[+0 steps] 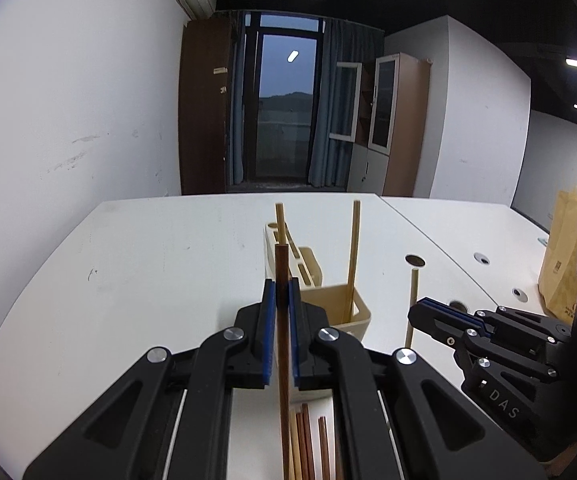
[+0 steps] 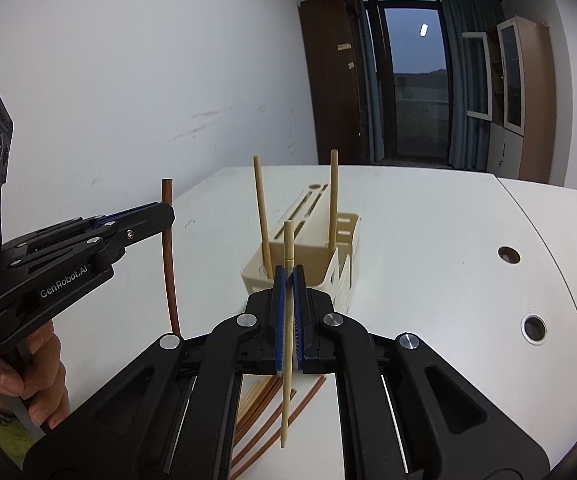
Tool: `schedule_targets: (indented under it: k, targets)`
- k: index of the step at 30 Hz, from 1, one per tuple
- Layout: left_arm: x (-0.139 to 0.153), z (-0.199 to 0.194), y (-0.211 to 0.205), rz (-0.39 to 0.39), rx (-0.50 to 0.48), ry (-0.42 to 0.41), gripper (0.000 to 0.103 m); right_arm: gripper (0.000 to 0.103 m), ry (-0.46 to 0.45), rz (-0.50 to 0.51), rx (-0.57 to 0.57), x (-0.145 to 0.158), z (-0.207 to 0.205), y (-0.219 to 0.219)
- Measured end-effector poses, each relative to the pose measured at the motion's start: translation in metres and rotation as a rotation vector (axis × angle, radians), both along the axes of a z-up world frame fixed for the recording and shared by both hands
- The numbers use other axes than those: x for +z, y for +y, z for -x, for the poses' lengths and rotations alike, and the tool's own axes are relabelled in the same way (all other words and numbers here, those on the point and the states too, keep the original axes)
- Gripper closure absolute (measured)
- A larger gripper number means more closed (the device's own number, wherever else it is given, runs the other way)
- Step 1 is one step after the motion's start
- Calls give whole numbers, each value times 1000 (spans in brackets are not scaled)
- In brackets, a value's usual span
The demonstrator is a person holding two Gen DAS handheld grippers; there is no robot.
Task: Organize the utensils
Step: 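Lift both chopsticks upright and carry them above the cream holder, then lower both chopsticks into the holder and open the left tool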
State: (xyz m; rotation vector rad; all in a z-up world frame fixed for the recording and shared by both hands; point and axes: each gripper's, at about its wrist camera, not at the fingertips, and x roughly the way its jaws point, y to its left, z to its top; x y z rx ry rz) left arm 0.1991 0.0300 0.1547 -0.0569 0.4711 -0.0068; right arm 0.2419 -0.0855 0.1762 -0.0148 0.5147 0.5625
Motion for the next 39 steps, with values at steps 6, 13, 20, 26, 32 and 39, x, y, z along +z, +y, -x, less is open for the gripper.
schedule_targets:
  k: [6, 13, 20, 26, 32, 39]
  targets:
    - [4, -9, -6, -20, 3, -39, 97, 99, -43, -1, -2, 8, -10, 1]
    - [24, -5, -6, -18, 27, -147, 97, 100, -121, -42, 17, 22, -16, 1]
    - [45, 14, -10, -36, 71, -301, 97, 100, -206, -83, 27, 34, -16, 0]
    - [59, 34, -22, -84, 91, -445, 97, 100, -284, -152, 43, 44, -15, -5]
    - [67, 45, -19, -33, 120, -555, 97, 100, -376, -231, 12, 51, -11, -18]
    - [72, 49, -20, 20, 96, -669, 97, 100, -442, -260, -5, 54, -19, -21]
